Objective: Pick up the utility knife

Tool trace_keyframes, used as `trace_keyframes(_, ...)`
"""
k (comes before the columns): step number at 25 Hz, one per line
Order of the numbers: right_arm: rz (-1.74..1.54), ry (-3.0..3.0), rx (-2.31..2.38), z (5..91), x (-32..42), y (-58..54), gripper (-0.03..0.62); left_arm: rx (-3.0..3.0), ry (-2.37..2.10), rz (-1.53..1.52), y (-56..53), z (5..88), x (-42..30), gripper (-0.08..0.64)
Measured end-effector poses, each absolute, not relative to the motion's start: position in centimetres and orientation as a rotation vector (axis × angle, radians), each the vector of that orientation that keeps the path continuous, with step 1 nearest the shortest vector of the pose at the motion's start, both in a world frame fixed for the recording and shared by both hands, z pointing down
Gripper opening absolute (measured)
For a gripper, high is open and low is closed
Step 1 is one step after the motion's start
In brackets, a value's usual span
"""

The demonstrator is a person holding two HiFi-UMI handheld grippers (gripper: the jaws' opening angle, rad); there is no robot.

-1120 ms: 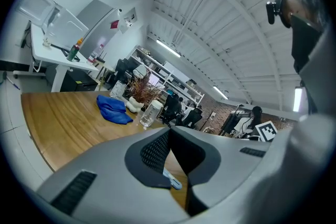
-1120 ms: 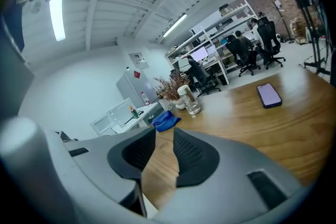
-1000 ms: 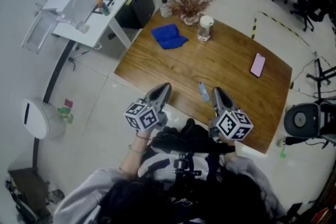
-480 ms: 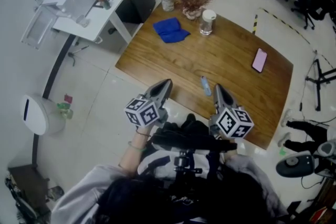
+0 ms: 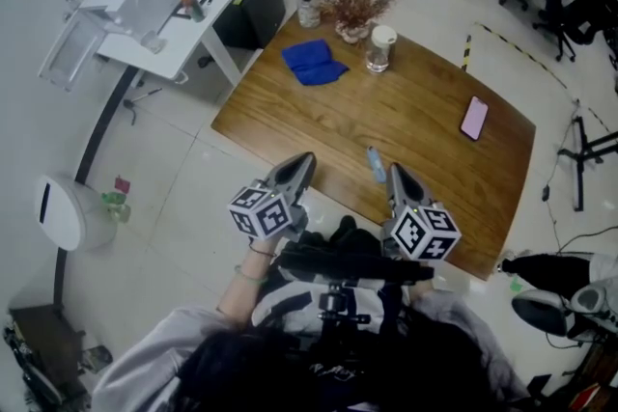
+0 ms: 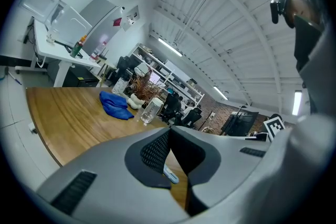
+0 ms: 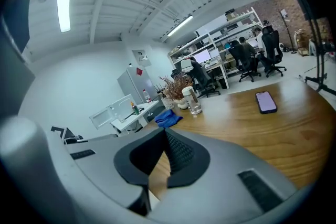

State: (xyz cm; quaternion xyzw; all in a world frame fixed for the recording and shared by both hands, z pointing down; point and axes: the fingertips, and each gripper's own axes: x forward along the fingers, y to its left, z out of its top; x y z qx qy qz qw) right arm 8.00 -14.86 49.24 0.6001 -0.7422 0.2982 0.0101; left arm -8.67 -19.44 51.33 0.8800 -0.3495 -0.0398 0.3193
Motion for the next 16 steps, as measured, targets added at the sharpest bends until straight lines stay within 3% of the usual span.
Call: trace_keyframes(16, 0.889, -2.284, 1.852, 49.63, 8.65, -13.89, 0.011, 2.292, -0.935, -0.119, -18.79, 51.6, -8.65, 0.005)
